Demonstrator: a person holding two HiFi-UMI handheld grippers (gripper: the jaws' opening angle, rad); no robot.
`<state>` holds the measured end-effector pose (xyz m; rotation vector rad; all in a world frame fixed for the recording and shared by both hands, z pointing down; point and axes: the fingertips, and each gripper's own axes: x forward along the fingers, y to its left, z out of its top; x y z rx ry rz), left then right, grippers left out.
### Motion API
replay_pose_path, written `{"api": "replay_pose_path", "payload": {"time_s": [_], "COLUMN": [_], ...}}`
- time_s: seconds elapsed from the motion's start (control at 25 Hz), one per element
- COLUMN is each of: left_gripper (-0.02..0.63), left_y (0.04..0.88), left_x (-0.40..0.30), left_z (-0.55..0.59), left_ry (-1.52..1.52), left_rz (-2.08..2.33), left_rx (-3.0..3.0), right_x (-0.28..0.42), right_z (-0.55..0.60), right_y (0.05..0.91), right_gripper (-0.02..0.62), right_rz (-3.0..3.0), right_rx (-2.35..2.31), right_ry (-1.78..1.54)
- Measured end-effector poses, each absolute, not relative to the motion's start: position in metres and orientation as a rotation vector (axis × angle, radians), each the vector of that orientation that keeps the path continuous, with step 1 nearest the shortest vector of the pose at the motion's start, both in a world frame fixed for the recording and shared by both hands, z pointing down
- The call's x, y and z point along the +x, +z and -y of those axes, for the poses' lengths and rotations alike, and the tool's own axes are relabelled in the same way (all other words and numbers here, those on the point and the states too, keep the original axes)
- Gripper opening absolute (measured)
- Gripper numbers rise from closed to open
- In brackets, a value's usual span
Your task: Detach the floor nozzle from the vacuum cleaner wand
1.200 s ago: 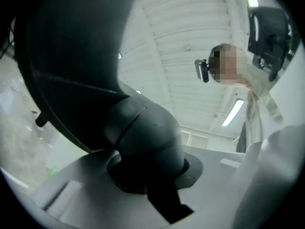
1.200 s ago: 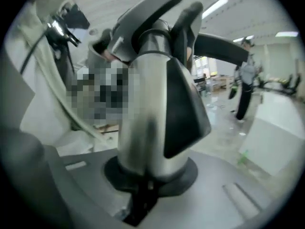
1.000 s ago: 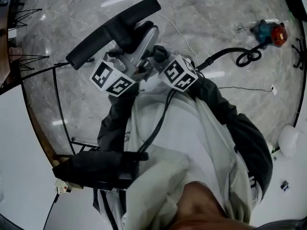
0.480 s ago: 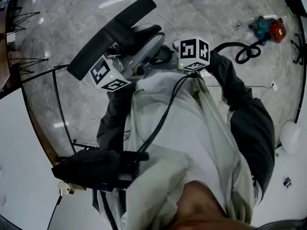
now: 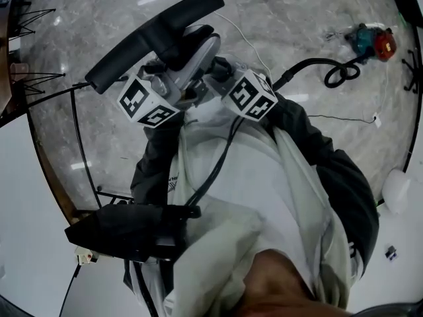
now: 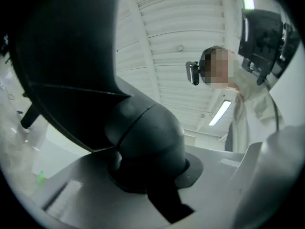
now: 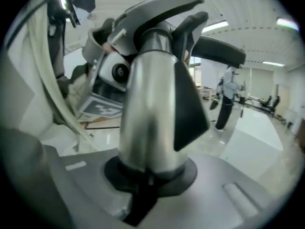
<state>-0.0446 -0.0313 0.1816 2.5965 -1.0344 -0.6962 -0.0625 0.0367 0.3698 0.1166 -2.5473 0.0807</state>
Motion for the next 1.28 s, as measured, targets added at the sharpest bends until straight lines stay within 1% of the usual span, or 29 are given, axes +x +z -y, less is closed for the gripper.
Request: {"api": "replay_pose_path", "payload": {"time_s": [0.16,0.32,0.4,0.48,0.6,0.72,0.8,0.92,1.08,1.2,1.28], "left_gripper": [0.075,0.078,0.077,0.077,0.077,0.072,0.071,0.072,0.075,0.078,0.080], "left_y": [0.163,0.160,0.165,0.171,0.188,0.207,0.208,0.191,0.160,0.154,0.154], "left_x": [-0.023,-0.005,-0.007,-0.014,-0.034,-0.056,-0.060,-0.051,-0.027,-0.007,0.001], "left_z": [0.002,-0.014,-0.006,0.006,0.028,0.046,0.048,0.039,0.012,-0.002,-0.004], "left_ry": [-0.838,-0.875,-0.859,-0.823,-0.713,-0.631,-0.635,-0.688,-0.796,-0.852,-0.867], "left_rz": [0.713,0.433,0.469,0.617,0.915,1.121,1.144,1.023,0.733,0.526,0.420], "left_rx": [2.751,2.796,2.783,2.747,2.608,2.439,2.426,2.546,2.764,2.807,2.800], "right_x": [-0.043,-0.025,-0.029,-0.039,-0.056,-0.065,-0.064,-0.065,-0.053,-0.034,-0.025], "right_z": [-0.079,-0.106,-0.101,-0.091,-0.069,-0.036,-0.027,-0.035,-0.064,-0.083,-0.090], "right_y": [0.356,0.342,0.344,0.352,0.368,0.385,0.388,0.377,0.354,0.342,0.338], "right_gripper": [0.041,0.041,0.040,0.040,0.040,0.038,0.038,0.039,0.041,0.041,0.041], "right_rz": [2.552,2.462,2.474,2.521,2.562,2.494,2.459,2.515,2.595,2.551,2.514], "right_rx": [-0.489,-0.969,-0.946,-0.759,-0.311,0.204,0.303,0.145,-0.316,-0.683,-0.842], "right_ry": [0.234,0.422,0.437,0.401,0.326,0.174,0.113,0.115,0.195,0.307,0.381]}}
